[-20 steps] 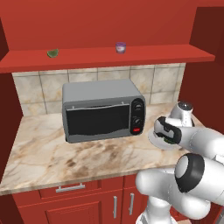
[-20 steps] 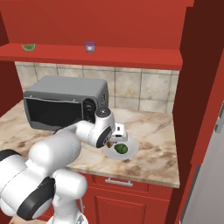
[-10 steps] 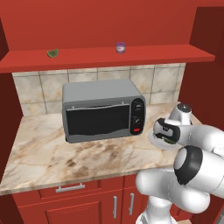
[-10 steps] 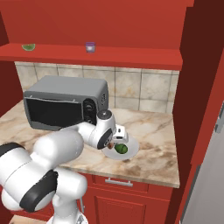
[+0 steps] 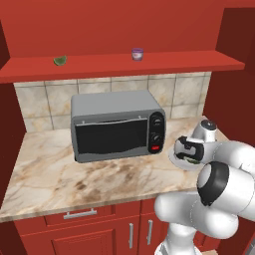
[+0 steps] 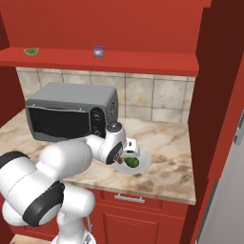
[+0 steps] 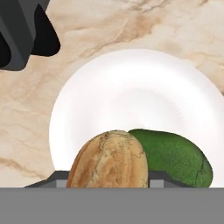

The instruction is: Pick the avocado and bread from the counter and place them on the plate. Then pick the jam from the cabinet and place it next to the plate. Lastly close the cabinet door.

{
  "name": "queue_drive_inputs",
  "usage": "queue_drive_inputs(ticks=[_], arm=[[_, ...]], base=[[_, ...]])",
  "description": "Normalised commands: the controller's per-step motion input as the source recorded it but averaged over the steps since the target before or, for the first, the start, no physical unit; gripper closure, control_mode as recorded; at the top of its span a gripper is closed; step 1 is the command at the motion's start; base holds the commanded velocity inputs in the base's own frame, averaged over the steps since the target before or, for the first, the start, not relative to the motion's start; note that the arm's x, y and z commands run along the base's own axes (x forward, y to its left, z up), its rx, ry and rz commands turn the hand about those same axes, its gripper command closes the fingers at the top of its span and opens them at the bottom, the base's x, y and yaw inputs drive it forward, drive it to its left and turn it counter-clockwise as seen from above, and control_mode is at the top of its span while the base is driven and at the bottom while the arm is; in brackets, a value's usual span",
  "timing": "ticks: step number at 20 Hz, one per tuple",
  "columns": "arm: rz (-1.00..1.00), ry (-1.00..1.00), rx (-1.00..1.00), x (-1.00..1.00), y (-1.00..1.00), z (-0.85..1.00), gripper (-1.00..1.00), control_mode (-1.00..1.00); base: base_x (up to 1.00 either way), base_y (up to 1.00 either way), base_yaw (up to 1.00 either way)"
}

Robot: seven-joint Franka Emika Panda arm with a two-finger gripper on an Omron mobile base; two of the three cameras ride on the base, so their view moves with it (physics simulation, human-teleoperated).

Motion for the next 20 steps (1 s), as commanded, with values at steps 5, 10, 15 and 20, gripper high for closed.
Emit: queue_drive_inputs(ticks=[5,10,15,20], arm=[[0.00,0.00,0.00,0.00,0.00,-0.12,1.00,-1.00],[0.00,0.00,0.00,0.02,0.00,-0.10,1.00,-1.00],[0.00,0.00,-0.01,0.03,0.00,-0.03,-1.00,-1.00],[0.00,0.00,-0.01,0.01,0.00,0.00,-1.00,-1.00]], base=[[0.00,0.00,0.00],[0.00,0.00,0.00],[0.00,0.00,0.00],[0.00,0.00,0.00]])
